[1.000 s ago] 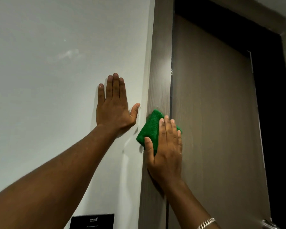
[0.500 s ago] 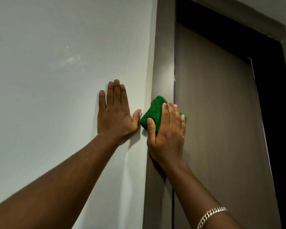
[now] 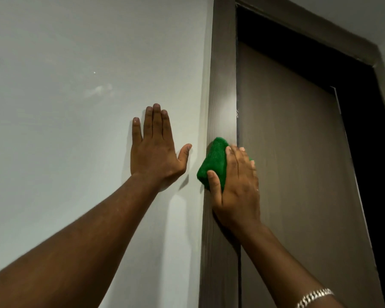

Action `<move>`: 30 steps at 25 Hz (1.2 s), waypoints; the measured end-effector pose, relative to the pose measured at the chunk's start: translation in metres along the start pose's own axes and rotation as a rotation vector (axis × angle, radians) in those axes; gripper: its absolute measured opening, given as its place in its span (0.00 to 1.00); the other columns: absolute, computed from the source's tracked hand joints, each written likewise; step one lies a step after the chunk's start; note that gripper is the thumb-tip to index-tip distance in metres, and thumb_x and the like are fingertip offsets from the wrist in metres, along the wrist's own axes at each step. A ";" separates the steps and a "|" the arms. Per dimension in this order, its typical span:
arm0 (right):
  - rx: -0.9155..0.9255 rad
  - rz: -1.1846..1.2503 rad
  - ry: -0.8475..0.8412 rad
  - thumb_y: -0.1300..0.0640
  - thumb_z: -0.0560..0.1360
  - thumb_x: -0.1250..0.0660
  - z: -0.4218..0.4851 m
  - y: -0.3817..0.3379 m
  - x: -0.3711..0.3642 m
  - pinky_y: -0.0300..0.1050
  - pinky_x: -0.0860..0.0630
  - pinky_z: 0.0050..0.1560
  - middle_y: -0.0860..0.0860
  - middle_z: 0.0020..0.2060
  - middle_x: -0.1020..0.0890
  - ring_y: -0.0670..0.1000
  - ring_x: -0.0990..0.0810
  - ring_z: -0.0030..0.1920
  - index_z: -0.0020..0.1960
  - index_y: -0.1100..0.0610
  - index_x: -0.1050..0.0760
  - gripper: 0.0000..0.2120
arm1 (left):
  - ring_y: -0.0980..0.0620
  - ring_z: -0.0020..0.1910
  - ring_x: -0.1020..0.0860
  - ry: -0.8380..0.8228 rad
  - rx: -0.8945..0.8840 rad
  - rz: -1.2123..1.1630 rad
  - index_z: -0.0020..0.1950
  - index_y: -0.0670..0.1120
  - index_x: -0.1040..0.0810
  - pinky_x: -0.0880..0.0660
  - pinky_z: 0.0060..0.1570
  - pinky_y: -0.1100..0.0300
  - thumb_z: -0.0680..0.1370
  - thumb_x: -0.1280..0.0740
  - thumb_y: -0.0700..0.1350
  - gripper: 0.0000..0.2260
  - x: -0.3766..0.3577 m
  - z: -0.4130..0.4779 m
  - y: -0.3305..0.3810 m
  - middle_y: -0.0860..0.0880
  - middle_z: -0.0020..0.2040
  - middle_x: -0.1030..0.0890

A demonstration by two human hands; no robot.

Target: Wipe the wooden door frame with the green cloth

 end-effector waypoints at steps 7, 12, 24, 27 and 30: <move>0.094 -0.002 -0.046 0.40 0.79 0.49 -0.008 -0.011 -0.004 0.55 0.52 0.79 0.53 0.78 0.41 0.53 0.48 0.80 0.78 0.57 0.46 0.33 | 0.44 0.80 0.63 -0.013 -0.008 -0.016 0.78 0.40 0.64 0.59 0.78 0.42 0.76 0.57 0.66 0.41 0.001 -0.003 0.001 0.41 0.80 0.63; 0.029 -0.025 -0.021 0.39 0.79 0.50 0.008 -0.014 -0.004 0.55 0.54 0.79 0.53 0.79 0.42 0.53 0.49 0.80 0.78 0.57 0.47 0.34 | 0.44 0.80 0.63 -0.024 -0.005 -0.021 0.78 0.40 0.64 0.59 0.78 0.42 0.76 0.56 0.65 0.41 0.002 -0.003 -0.001 0.41 0.80 0.63; 0.063 -0.051 -0.102 0.38 0.79 0.48 -0.031 -0.008 -0.003 0.58 0.51 0.79 0.54 0.79 0.43 0.53 0.51 0.80 0.78 0.57 0.47 0.35 | 0.43 0.80 0.61 -0.056 -0.022 -0.023 0.79 0.39 0.61 0.58 0.78 0.43 0.78 0.53 0.62 0.38 0.005 -0.049 -0.005 0.40 0.81 0.60; -0.002 -0.075 -0.110 0.37 0.79 0.50 -0.027 -0.017 -0.004 0.56 0.54 0.79 0.55 0.79 0.44 0.54 0.51 0.80 0.79 0.58 0.49 0.36 | 0.44 0.80 0.60 -0.063 -0.019 -0.007 0.79 0.40 0.61 0.57 0.78 0.43 0.78 0.53 0.63 0.39 0.005 -0.067 -0.010 0.41 0.81 0.60; 0.141 -0.078 -0.173 0.38 0.79 0.47 -0.058 -0.017 -0.005 0.57 0.52 0.79 0.54 0.79 0.44 0.53 0.51 0.80 0.79 0.57 0.49 0.36 | 0.44 0.80 0.60 -0.077 -0.025 0.010 0.79 0.40 0.60 0.57 0.78 0.43 0.78 0.53 0.62 0.38 0.005 -0.082 -0.015 0.41 0.81 0.59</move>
Point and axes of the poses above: each hand's wrist, its own z-axis towards the middle knuckle, its own x-axis out of the back of the hand, y = z × x, the point moved 9 cm from there along z, towards the middle knuckle
